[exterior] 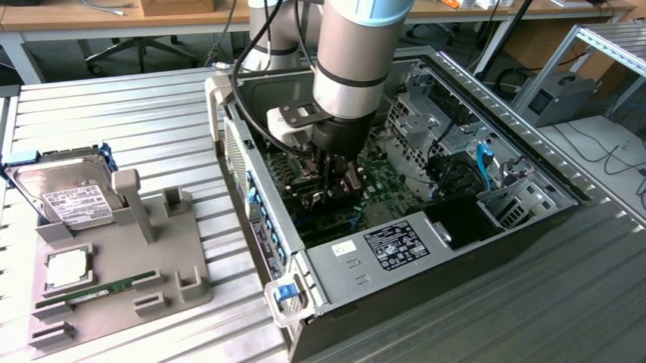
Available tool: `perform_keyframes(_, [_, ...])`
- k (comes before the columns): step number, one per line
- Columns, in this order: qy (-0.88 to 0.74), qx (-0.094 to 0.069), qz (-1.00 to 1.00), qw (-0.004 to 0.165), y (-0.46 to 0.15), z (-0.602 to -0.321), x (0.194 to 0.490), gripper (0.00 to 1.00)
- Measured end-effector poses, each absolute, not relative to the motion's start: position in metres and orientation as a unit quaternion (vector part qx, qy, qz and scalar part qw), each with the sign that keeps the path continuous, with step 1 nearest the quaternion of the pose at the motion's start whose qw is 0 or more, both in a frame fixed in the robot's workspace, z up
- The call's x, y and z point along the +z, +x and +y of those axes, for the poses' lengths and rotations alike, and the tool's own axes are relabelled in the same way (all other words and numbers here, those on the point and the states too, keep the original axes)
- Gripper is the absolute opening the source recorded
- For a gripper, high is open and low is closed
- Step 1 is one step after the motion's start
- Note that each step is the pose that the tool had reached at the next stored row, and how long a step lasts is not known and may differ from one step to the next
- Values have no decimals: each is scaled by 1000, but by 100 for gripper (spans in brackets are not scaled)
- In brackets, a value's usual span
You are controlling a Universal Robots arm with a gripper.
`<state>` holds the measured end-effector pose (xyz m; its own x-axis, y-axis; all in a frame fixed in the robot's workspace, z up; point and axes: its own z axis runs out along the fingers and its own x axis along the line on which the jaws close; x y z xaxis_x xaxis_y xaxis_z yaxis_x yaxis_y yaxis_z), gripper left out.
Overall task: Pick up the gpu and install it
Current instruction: 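Insert the gpu into the slot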
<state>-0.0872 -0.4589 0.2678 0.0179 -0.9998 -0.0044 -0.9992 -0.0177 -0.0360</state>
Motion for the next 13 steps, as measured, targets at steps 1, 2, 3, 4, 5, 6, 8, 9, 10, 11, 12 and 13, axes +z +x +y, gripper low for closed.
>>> perform_keyframes(1, [-713, -11, 701, 15, -87, -459, 268, 27])
perform_keyframes(2, [-713, -11, 701, 15, -88, -459, 268, 27])
perform_keyframes(3, [-713, -12, 701, 16, -88, -459, 268, 27])
perform_keyframes(4, [-714, -12, 700, 17, -88, -459, 268, 27])
perform_keyframes(5, [-714, -12, 700, 17, -88, -459, 268, 27])
perform_keyframes(6, [-714, -12, 700, 18, -89, -459, 268, 27])
perform_keyframes(8, [-714, -12, 699, 20, -89, -459, 268, 27])
perform_keyframes(9, [-714, -12, 699, 21, -90, -459, 268, 27])
perform_keyframes(10, [-715, -12, 699, 21, -90, -459, 268, 27])
perform_keyframes(11, [-715, -12, 699, 21, -90, -459, 268, 27])
perform_keyframes(12, [-715, -12, 699, 22, -90, -459, 268, 27])
perform_keyframes(13, [-715, -12, 699, 22, -90, -459, 268, 27])
